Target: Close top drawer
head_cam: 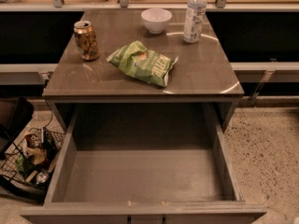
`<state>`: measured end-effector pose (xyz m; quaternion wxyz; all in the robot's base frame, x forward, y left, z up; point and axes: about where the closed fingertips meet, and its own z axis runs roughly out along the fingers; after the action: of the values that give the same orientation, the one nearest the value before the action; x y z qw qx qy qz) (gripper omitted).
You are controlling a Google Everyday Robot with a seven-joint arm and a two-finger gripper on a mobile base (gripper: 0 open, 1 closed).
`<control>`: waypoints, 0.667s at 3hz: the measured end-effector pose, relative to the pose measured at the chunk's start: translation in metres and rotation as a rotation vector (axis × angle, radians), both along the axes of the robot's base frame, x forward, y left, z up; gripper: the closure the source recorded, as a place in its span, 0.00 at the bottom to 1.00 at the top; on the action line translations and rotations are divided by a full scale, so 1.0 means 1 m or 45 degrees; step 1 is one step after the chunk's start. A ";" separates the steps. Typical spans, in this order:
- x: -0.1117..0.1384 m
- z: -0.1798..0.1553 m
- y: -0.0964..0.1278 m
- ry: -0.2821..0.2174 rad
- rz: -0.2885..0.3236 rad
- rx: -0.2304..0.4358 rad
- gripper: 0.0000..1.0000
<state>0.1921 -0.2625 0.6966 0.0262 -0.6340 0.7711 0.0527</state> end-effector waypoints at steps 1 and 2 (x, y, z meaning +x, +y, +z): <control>0.000 -0.033 0.030 0.001 0.052 0.041 1.00; 0.016 -0.064 0.063 -0.042 0.121 0.073 1.00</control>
Offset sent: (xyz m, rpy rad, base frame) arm 0.0419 0.1085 -0.1019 0.0899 -0.0886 0.1699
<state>0.2080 -0.1993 0.6330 0.0544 -0.6698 0.7376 0.0654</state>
